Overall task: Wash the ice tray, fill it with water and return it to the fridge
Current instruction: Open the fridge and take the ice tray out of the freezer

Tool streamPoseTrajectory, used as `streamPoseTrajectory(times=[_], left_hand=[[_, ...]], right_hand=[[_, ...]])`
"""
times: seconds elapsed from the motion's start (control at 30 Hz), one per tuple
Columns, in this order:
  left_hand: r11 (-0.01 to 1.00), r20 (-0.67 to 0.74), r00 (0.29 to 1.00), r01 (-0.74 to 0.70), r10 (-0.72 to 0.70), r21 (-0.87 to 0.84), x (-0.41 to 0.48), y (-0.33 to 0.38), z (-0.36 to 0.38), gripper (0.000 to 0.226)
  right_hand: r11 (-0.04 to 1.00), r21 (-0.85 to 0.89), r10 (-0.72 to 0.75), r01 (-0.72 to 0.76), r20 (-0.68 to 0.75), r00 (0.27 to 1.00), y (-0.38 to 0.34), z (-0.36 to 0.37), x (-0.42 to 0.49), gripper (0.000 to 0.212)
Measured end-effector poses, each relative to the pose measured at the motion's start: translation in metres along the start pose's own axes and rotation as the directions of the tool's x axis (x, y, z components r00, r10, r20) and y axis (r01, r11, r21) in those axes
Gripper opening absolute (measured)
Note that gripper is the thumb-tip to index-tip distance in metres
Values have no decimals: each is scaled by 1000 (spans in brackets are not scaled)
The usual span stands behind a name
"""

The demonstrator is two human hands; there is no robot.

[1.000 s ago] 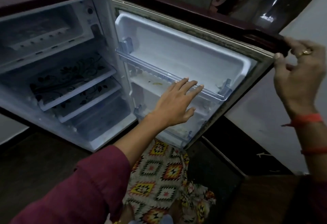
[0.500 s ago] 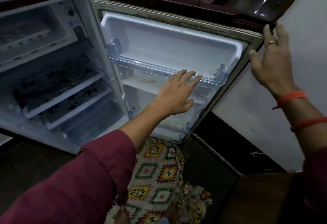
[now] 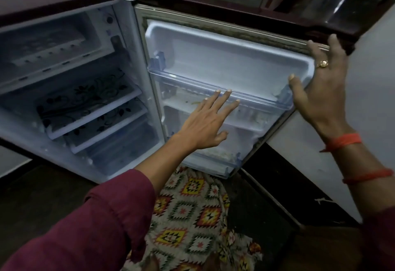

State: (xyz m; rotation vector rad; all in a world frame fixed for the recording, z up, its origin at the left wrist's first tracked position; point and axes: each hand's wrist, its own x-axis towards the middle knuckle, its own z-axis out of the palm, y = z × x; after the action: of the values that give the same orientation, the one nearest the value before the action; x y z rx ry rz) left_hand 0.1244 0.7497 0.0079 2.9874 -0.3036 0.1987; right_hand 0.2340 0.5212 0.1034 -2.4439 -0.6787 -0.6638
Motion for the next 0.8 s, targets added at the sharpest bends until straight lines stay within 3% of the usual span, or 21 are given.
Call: streamPoseTrajectory(times=[0.23,0.4,0.6,0.8], left_hand=[[971,-65,970,236,-233,33,-67,-58,-24,85],[901,-153,889,432,-433,-40,-122,-118,-45,77],[751,-318,681,613,-659,-244,-167,-211,-72,69],[553,-347,431,639,-833,-534,-189,-302,-84,60]], right_hand=[[950,230,-231,212,56,971,-94,45,1,57],[869,417,-339,266,110,934,-169,91,7,52],[797,557,-389,234,176,904,-258,164,24,47],[746,657,-379,107,288,880,-334,251,49,41]])
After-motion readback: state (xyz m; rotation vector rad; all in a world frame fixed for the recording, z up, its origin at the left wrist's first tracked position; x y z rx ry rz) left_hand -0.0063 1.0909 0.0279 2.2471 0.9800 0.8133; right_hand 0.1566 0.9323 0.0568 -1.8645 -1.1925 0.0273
